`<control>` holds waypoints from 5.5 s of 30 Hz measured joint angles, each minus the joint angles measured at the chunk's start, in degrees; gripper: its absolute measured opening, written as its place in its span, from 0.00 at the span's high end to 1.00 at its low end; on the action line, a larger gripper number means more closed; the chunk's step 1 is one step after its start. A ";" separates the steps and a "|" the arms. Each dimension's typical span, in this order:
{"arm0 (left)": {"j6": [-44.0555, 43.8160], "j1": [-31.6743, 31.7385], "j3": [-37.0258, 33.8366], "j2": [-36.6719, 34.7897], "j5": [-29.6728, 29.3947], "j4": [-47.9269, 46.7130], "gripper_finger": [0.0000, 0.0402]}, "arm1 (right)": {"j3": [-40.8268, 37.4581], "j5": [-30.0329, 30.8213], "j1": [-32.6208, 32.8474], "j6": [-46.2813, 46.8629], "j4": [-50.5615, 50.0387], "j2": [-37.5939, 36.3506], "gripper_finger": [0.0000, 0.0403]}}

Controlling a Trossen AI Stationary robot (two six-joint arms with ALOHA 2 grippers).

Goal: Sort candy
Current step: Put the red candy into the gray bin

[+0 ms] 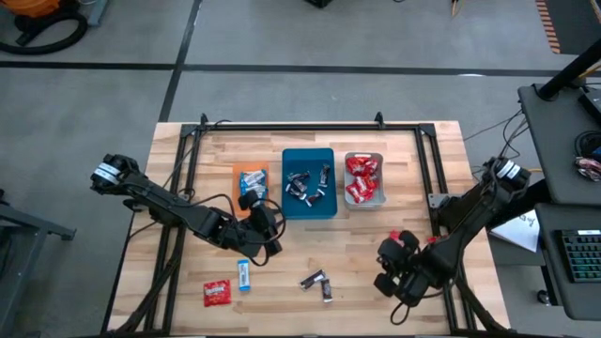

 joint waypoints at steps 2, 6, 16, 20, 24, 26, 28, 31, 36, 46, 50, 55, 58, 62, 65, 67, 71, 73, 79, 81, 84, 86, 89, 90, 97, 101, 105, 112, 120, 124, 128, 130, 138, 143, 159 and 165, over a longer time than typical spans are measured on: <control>0.00 0.00 -0.01 0.00 0.01 0.75 0.76 | 0.04 -1.97 -0.23 3.61 -3.11 -0.21 0.98; -0.02 0.00 0.00 0.00 0.01 0.98 0.76 | -1.35 -12.99 -1.98 12.03 -9.73 1.76 0.98; 0.22 0.04 -0.02 2.01 -0.08 2.92 0.76 | -5.34 -14.20 -7.76 14.87 -11.15 12.12 0.98; 0.41 0.04 0.09 4.42 -0.02 3.47 0.76 | -5.11 -11.25 -11.66 10.86 -7.96 14.80 0.98; 0.29 0.00 0.33 6.60 0.00 3.73 0.76 | -3.48 -4.28 -14.11 4.83 0.36 16.25 0.98; 0.29 0.00 0.34 7.66 0.00 4.69 0.76 | -2.06 -1.24 -14.75 1.10 5.53 16.42 0.98; 0.48 0.00 0.37 8.53 0.02 5.09 0.76 | -0.43 0.37 -15.22 -2.64 8.47 16.30 0.98; 1.64 -0.02 0.39 9.96 0.02 7.19 0.76 | 2.39 3.16 -15.41 -6.89 8.91 15.23 0.98; 5.51 -0.01 0.42 12.15 2.59 12.42 0.76 | 5.14 5.09 -15.60 -15.03 8.06 12.61 0.98; 15.19 0.13 0.44 19.53 3.97 33.59 0.81 | -1.61 0.37 -15.56 -20.86 6.23 1.11 0.98; 19.91 0.40 0.44 23.77 4.57 45.55 0.91 | -7.79 0.40 -15.56 -18.08 6.37 -4.87 0.98; 21.51 1.79 2.97 27.18 4.68 48.92 0.98 | -13.47 0.42 -15.62 -14.67 6.38 -10.75 0.98; 23.41 2.87 5.44 29.81 4.98 48.62 0.99 | -14.57 0.44 -15.65 -14.43 6.41 -13.14 0.98; 25.91 4.22 10.04 33.88 7.55 48.46 1.00 | -14.80 0.44 -15.65 -14.45 6.43 -14.44 0.98; 27.14 5.10 13.72 37.18 10.07 48.33 1.00 | -14.80 0.46 -15.71 -15.20 6.43 -14.51 0.98; 27.32 5.58 15.94 39.29 10.76 46.90 1.00 | -14.84 0.50 -15.73 -13.05 6.52 -13.94 0.98; 27.30 6.42 20.22 42.48 10.99 42.57 1.00 | -16.47 -1.31 -15.76 -8.71 6.65 -13.09 0.97; 27.30 6.72 22.03 44.01 10.99 41.00 1.00 | -17.78 -3.95 -15.76 -7.16 6.73 -13.09 0.95; 26.02 7.07 23.76 46.08 11.17 38.20 1.00 | -22.41 -5.51 -15.60 -6.19 13.42 -13.95 0.82; 25.15 7.12 23.76 46.38 13.28 38.28 1.00 | -24.34 -6.25 -15.60 -7.10 18.29 -14.19 0.75; 24.33 7.13 23.74 46.86 19.76 38.11 1.00 | -27.60 -8.48 -15.65 -7.38 25.37 -14.38 0.66; 23.82 7.12 23.83 47.21 22.05 38.13 1.00 | -29.92 -8.76 -15.63 -6.48 29.24 -14.38 0.60; 23.63 7.09 23.94 48.11 22.67 38.33 1.00 | -33.01 -8.70 -15.65 -4.82 33.91 -14.27 0.51; 23.63 7.13 23.93 48.52 22.64 38.28 1.00 | -33.87 -8.64 -15.65 -4.07 35.10 -14.27 0.48; 23.78 7.92 25.06 49.07 22.62 38.32 1.00 | -38.60 -6.99 -16.15 -1.70 43.85 -14.44 0.36; 23.78 8.41 25.29 49.07 22.60 38.13 1.00 | -39.28 -6.65 -16.50 -1.73 46.33 -14.40 0.33; 23.76 8.50 25.27 49.07 22.58 37.50 1.00 | -39.50 -6.32 -16.57 -3.07 48.77 -14.29 0.33; 22.49 8.46 25.16 49.07 22.62 34.69 1.00 | -39.67 -5.67 -17.24 -4.20 53.45 -13.25 0.34; 21.07 8.46 24.83 49.07 22.64 33.87 1.00 | -38.82 -4.90 -17.26 -5.91 61.86 -5.81 0.34; 20.46 8.46 24.84 49.40 22.58 33.63 1.00 | -37.47 -4.44 -17.31 -7.60 62.69 -3.34 0.36; 19.34 8.38 24.90 50.25 22.36 34.03 1.00 | -35.88 -3.77 -17.59 -10.31 62.38 -2.05 0.41; 19.08 8.37 24.92 50.51 22.29 34.19 1.00 | -35.24 -3.97 -17.66 -11.73 62.31 -1.77 0.46; 18.97 8.32 24.90 50.10 22.70 33.68 1.00 | -34.89 -4.45 -17.63 -12.47 62.31 -2.17 0.80; 21.02 7.67 24.78 48.87 23.15 32.40 1.00 | -34.80 -2.72 -17.63 -15.55 61.98 -2.93 0.95; 27.23 6.33 24.35 35.56 22.53 21.74 1.00 | -34.36 2.29 -17.63 -26.42 61.90 -14.69 0.96; 27.96 6.04 22.66 29.98 18.47 17.59 1.00 | -33.64 6.09 -17.66 -33.83 61.87 -20.08 0.97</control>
